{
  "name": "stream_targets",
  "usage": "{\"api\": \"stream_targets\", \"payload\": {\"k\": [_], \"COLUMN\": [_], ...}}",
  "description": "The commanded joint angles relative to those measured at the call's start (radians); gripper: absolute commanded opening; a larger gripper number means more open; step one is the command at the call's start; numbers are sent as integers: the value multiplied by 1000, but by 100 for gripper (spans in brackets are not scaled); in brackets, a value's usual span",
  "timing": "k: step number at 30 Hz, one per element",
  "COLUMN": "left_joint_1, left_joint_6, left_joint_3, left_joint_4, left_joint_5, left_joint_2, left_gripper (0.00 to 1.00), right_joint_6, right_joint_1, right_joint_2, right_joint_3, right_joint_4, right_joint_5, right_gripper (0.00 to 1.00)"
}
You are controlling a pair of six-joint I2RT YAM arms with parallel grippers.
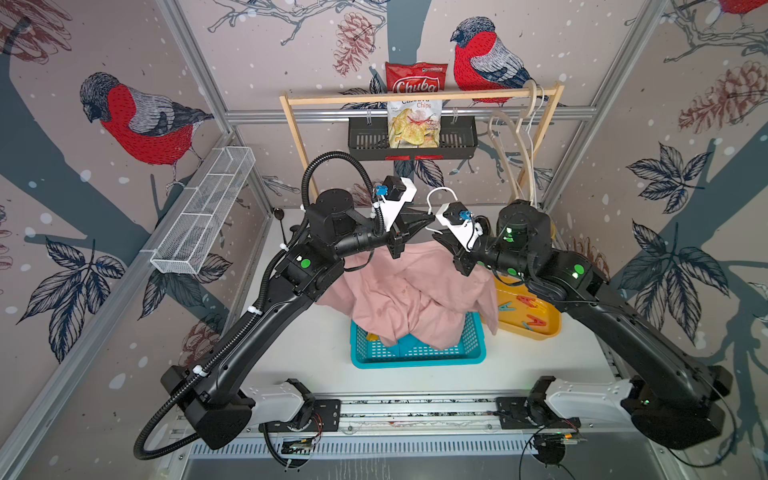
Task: Remove the clothespins securing t-shirts to the hanger
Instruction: Adjust the hanger, then remove the clothespin from the hanger.
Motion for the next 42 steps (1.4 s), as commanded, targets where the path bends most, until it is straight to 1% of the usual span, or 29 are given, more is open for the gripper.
{"api": "stream_targets", "payload": {"k": [1, 3, 4, 6, 9, 11, 13, 14, 15, 17, 18, 19, 22, 24, 25, 32, 37, 42], "left_joint_1": [14, 37, 54, 90, 149, 209, 305, 356, 423, 524, 557, 575, 614, 628, 629, 632, 639, 647], "left_joint_6": [62, 60, 56, 34, 64, 110, 148, 151, 136, 98, 93, 95, 97, 66, 60, 56, 78, 64], "left_joint_3": [-6, 4, 7, 8, 22, 55, 88, 81, 59, -1, -20, -36, -55, -56, -58, -126, -138, -134], "left_joint_4": [-31, -45, -44, -38, -72, -145, -230, -243, -223, -160, -140, -136, -135, -110, -102, -100, -111, -98], "left_joint_5": [60, 78, 91, 104, 126, 149, 200, 239, 289, 409, 450, 463, 555, 639, 661, 740, 722, 758], "left_joint_2": [-29, -37, -43, -60, -96, -116, -140, -160, -180, -203, -207, -207, -192, -175, -169, -159, -162, -143], "left_gripper": [9, 35, 43, 54, 62, 64, 66, 67, 68, 68, 68, 68, 67, 66, 65, 65, 65, 66], "right_joint_6": [-2, 8, 12, 15, 0, -8, -19, -22, -21, -26, -33, -40, -42, -30, -25, -23, -21, -19], "right_joint_1": [-44, -84, -103, -136, -171, -187, -203, -222, -242, -275, -284, -291, -303, -304, -303, -305, -307, -308], "right_joint_2": [-27, -49, -58, -77, -94, -97, -102, -110, -112, -105, -101, -97, -98, -97, -100, -109, -109, -116], "right_joint_3": [23, 24, 21, 19, 10, 19, 37, 29, 29, 41, 46, 46, 22, 7, 2, 14, 35, 34], "right_joint_4": [24, 4, 0, -19, -57, -100, -135, -140, -147, -183, -202, -217, -220, -206, -198, -195, -214, -223], "right_joint_5": [-56, -139, -167, -217, -270, -295, -325, -346, -367, -407, -416, -421, -446, -472, -486, -512, -527, -533], "right_gripper": [0, 0, 0, 0, 0, 0, 0, 0, 0, 0, 0, 0, 0, 0, 0, 0, 0, 0]}}
